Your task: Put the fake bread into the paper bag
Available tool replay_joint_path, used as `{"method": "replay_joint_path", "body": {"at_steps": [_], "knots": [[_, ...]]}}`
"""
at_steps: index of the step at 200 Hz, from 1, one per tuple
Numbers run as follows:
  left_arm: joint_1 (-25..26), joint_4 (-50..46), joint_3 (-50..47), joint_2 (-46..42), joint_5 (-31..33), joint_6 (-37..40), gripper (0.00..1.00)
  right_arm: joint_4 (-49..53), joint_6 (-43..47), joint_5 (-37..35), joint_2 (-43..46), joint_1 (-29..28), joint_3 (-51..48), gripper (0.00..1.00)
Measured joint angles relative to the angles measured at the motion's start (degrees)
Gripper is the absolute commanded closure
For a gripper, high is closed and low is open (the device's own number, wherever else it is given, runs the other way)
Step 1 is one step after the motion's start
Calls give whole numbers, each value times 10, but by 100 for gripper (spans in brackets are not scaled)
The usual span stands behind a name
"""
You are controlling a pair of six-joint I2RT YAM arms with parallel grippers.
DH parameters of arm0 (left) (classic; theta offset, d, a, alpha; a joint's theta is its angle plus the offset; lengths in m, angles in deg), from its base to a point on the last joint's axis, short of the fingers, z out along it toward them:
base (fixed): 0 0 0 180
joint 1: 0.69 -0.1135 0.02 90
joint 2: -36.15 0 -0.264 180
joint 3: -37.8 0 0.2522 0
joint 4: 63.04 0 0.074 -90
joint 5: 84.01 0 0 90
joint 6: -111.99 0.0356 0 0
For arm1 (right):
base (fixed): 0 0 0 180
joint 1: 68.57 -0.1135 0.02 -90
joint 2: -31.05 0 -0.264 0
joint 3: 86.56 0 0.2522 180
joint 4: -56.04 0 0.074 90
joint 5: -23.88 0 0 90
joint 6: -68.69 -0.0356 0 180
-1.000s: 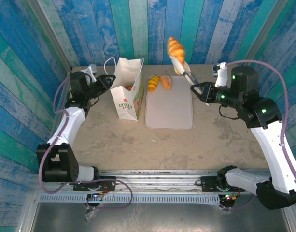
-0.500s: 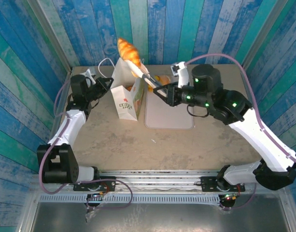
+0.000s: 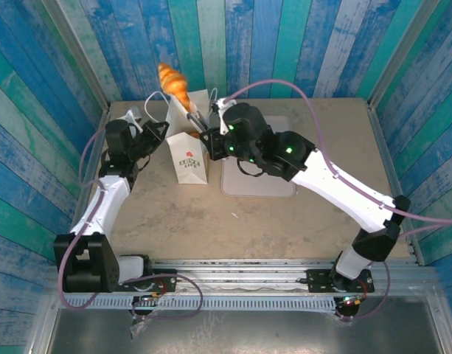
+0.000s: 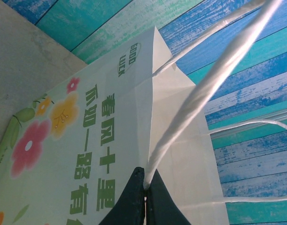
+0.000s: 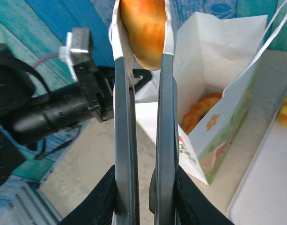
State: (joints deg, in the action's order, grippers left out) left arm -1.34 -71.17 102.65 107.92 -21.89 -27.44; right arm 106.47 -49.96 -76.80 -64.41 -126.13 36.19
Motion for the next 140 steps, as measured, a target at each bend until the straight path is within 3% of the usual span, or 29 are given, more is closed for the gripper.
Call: {"method": "replay_joint_path", "body": {"at_steps": [53, 140], "knots": [[0, -4, 0, -4, 13, -1, 97, 66, 31, -47, -82, -1, 74, 72], [0, -10, 0, -6, 25, -1, 96, 152, 63, -64, -126, -1, 124, 71]]}}
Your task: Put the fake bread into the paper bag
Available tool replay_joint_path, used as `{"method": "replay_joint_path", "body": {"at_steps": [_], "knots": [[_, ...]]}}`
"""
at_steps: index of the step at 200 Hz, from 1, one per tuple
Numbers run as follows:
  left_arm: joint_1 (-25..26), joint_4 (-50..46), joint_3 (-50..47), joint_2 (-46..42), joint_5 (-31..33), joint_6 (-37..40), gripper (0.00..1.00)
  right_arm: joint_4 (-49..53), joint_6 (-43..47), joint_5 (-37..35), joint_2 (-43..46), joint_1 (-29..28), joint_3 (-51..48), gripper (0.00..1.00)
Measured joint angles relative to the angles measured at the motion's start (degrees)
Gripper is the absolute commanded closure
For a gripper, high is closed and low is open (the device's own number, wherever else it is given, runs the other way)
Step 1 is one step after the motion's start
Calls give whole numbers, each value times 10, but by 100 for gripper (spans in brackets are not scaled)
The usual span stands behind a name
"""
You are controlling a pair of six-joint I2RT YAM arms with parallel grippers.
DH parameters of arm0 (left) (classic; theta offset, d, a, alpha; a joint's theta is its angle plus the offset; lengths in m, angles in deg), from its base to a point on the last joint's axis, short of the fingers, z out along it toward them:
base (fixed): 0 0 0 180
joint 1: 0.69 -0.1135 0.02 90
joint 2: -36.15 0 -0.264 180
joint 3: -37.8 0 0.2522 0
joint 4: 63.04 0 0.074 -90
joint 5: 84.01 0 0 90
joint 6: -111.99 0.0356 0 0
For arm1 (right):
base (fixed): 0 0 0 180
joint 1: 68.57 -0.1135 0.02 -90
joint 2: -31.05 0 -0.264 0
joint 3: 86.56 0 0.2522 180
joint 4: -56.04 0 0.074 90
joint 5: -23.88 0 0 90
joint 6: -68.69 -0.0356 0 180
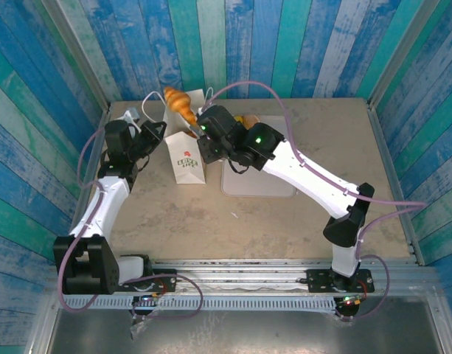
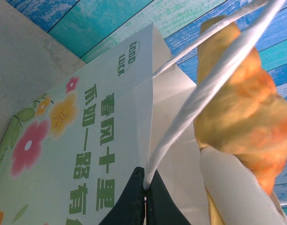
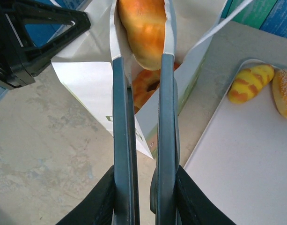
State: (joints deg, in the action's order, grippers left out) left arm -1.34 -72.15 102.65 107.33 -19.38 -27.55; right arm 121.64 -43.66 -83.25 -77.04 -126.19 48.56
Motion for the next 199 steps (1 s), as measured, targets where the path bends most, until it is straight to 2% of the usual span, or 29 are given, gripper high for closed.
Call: {"method": "replay_joint_path", "body": {"at_steps": [64, 143, 199], "knots": [[0, 0, 0, 0, 0, 0, 96, 40, 8, -9, -9, 1, 17, 67], [0, 0, 0, -2, 2, 3, 96, 58, 7, -11, -10, 5, 24, 51], [0, -2, 0, -2, 2, 5, 96, 59, 7, -11, -12, 5, 38, 51]]}}
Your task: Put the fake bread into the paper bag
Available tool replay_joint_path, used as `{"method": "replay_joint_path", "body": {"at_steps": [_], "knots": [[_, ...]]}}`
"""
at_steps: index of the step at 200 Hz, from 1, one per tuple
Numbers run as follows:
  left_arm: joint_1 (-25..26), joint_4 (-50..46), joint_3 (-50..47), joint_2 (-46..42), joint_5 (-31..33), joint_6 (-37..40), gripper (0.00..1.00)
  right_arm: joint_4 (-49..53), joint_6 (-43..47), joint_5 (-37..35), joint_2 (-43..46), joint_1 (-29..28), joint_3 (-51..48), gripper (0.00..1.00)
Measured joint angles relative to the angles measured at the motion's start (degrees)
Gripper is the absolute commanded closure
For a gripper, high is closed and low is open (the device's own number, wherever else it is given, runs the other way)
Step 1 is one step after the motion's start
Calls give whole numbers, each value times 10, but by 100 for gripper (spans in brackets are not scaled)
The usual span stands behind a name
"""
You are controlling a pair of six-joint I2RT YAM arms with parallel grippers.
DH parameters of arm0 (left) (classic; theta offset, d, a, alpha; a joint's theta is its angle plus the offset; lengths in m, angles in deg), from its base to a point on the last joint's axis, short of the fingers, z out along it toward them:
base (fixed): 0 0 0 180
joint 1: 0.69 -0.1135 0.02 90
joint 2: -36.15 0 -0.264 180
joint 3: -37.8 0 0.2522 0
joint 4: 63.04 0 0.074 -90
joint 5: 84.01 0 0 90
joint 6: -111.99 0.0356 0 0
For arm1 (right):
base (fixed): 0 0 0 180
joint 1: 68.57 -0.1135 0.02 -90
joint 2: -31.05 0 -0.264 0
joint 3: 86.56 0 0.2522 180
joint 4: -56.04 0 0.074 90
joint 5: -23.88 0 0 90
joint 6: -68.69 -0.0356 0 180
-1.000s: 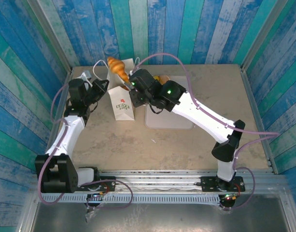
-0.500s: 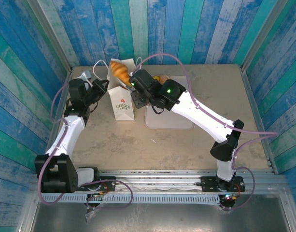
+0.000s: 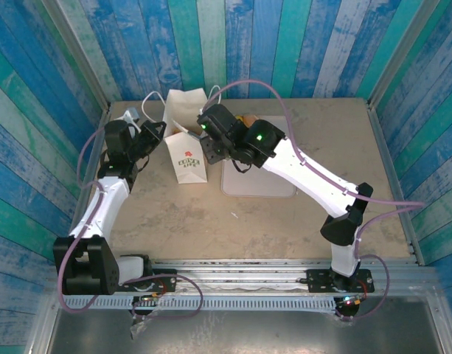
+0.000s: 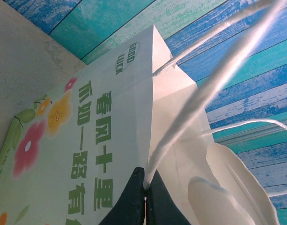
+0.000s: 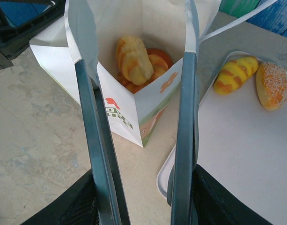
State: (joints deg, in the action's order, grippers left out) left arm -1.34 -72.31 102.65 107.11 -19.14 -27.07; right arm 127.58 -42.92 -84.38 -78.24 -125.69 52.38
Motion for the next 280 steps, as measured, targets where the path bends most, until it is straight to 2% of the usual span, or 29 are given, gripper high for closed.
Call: {"method": "replay_joint_path", "body": {"at_steps": [74, 95, 120, 170, 196, 233, 280], "knots": [[0, 0, 0, -1, -1, 2, 84, -9, 5, 0, 3, 0, 14, 51], [0, 2, 0, -2, -3, 2, 74, -24, 10, 11, 14, 0, 14, 51], [0, 2, 0, -8, -4, 3, 57, -43, 17, 23, 46, 0, 14, 51], [0, -12, 1, -39, 1, 17, 30, -84, 24, 25, 162, 13, -14, 51], [0, -35, 4, -58, 16, 31, 20, -98, 21, 24, 233, 57, -72, 51], [0, -77, 8, -88, 54, 58, 11, -105, 9, 33, 315, 171, -213, 51], [0, -123, 8, -146, 116, 88, 2, -109, 8, 60, 330, 264, -384, 52]]}}
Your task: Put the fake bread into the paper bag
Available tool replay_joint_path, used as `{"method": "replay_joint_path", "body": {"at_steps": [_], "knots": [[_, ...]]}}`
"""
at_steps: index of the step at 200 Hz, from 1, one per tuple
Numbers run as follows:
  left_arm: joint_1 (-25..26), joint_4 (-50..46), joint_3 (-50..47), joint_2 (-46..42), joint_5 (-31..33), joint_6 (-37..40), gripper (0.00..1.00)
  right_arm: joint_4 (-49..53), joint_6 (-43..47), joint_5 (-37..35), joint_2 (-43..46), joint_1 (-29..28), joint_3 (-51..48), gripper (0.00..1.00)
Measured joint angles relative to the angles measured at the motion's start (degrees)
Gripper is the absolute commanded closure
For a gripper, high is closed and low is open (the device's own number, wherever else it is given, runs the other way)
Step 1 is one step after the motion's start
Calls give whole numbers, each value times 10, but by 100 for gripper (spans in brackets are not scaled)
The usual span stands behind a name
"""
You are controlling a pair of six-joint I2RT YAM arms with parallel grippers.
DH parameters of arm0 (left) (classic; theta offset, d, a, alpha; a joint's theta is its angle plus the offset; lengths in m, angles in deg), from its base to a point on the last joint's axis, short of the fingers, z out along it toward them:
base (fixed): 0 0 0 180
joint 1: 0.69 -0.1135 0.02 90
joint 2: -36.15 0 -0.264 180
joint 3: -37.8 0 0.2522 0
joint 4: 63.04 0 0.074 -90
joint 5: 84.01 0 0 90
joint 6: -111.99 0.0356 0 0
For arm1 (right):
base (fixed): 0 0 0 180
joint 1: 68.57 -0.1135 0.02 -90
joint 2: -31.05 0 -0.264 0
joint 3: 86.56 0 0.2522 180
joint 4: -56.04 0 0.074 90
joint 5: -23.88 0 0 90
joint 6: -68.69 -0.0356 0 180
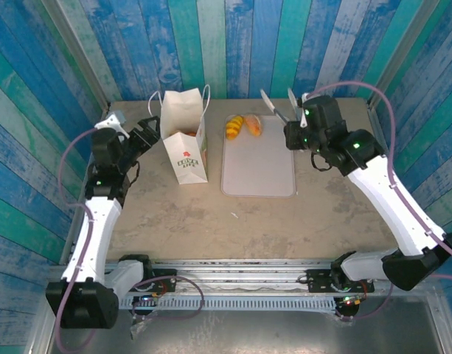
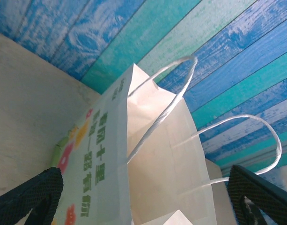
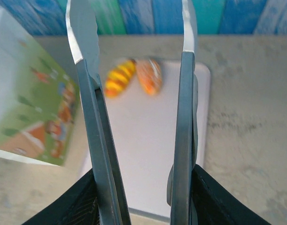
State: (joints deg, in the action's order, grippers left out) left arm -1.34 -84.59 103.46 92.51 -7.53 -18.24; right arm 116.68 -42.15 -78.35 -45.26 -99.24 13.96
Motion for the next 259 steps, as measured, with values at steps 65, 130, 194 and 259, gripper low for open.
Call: {"method": "replay_joint_path", "body": {"at_steps": [65, 130, 194, 259], "knots": [[0, -38, -27, -51, 73, 42, 3, -31, 24, 24, -84, 18, -71, 52], [0, -46, -38, -43, 96, 56, 3, -73, 50, 33, -187, 24, -67, 43], [0, -41, -38, -33, 104, 62, 3, -106, 72, 38, -266, 45, -36, 47], [0, -38, -38, -27, 109, 62, 4, -116, 99, 48, -343, 53, 32, 47]]}}
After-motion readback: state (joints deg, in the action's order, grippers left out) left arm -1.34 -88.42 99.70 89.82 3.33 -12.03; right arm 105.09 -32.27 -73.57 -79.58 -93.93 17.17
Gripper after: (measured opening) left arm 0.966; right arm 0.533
